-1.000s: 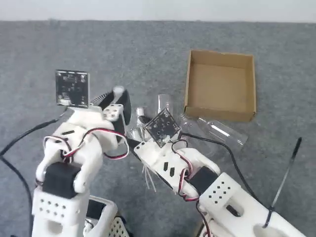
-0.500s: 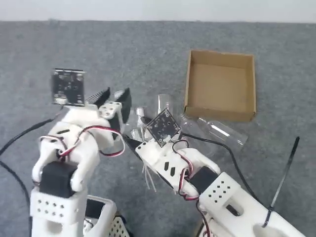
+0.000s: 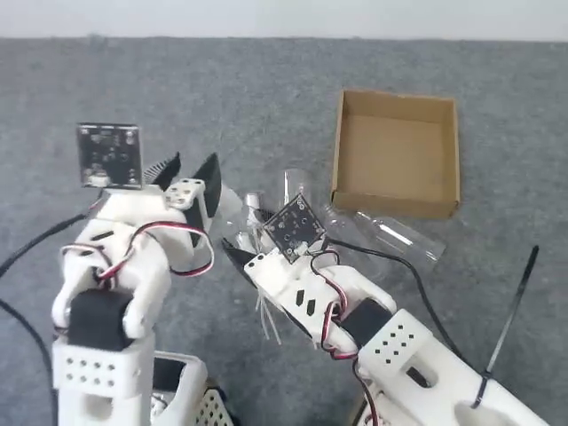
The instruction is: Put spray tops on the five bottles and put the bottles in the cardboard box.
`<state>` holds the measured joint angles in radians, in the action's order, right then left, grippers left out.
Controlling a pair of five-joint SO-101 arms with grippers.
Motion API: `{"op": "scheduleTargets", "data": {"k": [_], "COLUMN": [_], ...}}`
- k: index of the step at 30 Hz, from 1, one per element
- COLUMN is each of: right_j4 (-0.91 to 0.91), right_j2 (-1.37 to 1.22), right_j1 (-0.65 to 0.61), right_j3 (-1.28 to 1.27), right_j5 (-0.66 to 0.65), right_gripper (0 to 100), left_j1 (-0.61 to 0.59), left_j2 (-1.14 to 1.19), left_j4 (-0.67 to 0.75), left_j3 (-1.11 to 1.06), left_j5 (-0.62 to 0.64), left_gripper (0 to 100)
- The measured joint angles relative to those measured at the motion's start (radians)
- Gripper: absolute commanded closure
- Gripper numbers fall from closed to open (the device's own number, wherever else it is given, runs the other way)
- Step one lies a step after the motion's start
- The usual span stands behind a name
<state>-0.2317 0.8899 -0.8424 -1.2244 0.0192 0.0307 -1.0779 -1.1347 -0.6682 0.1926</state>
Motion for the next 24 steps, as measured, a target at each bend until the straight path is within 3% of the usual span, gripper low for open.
{"op": "scheduleTargets", "data": {"k": [7,16,24], "right_j4": [0.0,-0.002,0.0], "right_j2": [0.0,-0.003,-0.002], "right_j1": [0.0,0.006,0.002], "right_j3": [0.0,-0.012,-0.011], "right_j5": [0.0,0.0,0.0], "right_gripper": [99.3,99.3,99.3], "left_j1": [-0.1,0.012,-0.005], "left_j2": [-0.002,-0.014,-0.014], "left_j4": [0.025,0.04,0.017], "left_j3": [-0.015,-0.132,-0.089], "left_j5": [-0.003,-0.095,-0.135], "left_gripper": [85,85,85]}}
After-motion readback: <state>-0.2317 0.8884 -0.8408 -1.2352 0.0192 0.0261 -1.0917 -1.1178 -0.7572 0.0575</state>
